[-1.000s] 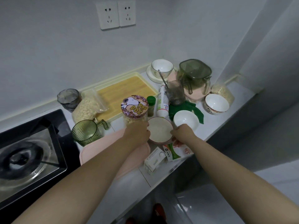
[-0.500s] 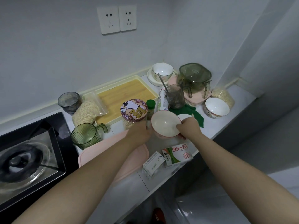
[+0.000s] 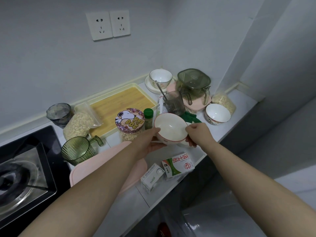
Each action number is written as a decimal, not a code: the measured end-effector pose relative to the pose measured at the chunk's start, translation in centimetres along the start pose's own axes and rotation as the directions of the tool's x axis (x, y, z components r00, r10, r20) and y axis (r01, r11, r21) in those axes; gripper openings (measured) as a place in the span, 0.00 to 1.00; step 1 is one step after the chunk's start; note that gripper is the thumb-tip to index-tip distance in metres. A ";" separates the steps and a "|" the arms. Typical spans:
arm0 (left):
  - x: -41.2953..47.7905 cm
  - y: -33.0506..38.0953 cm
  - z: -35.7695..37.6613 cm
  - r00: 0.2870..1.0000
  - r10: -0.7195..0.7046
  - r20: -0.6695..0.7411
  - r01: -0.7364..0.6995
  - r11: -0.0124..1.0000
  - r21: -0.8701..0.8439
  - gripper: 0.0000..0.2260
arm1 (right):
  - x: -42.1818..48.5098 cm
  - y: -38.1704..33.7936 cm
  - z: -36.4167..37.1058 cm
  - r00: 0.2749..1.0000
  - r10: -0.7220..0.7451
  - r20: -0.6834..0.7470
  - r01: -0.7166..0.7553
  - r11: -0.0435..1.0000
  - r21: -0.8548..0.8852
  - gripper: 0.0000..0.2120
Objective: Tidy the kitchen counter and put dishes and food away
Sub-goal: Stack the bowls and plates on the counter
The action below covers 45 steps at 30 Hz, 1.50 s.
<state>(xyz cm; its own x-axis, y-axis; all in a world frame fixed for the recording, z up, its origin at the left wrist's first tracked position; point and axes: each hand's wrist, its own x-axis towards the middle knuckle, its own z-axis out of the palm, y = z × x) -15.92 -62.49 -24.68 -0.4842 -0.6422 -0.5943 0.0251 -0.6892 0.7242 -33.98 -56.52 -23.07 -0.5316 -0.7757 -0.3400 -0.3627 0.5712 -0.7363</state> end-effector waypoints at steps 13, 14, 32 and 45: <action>0.8 -1.0 -1.0 0.985 0.023 -0.169 -0.013 0.998 0.061 0.11 | 4.4 6.4 1.8 0.925 0.378 -0.047 -0.375 0.925 0.061 0.07; 0.8 -1.0 -1.1 0.985 0.028 -0.170 -0.017 0.998 0.065 0.11 | 4.4 6.2 1.9 0.923 0.379 -0.065 -0.374 0.925 0.073 0.05; -2.7 -0.9 -2.1 0.991 0.107 -0.075 -0.095 0.985 0.142 0.08 | -2.0 -3.2 -0.9 0.998 -0.002 0.064 -0.001 0.999 0.037 0.10; -6.6 -2.0 -7.3 0.981 0.168 -0.093 -0.161 0.984 0.078 0.16 | -6.2 -5.2 3.5 0.977 -0.181 0.117 0.192 0.977 -0.092 0.10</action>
<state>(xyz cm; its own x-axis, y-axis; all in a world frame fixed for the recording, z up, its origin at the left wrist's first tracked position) -6.38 -59.32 -24.74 -0.3894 -0.7771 -0.4945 0.0345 -0.5488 0.8353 -26.10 -55.57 -19.18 -0.3639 -0.8923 -0.2673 -0.5272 0.4339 -0.7306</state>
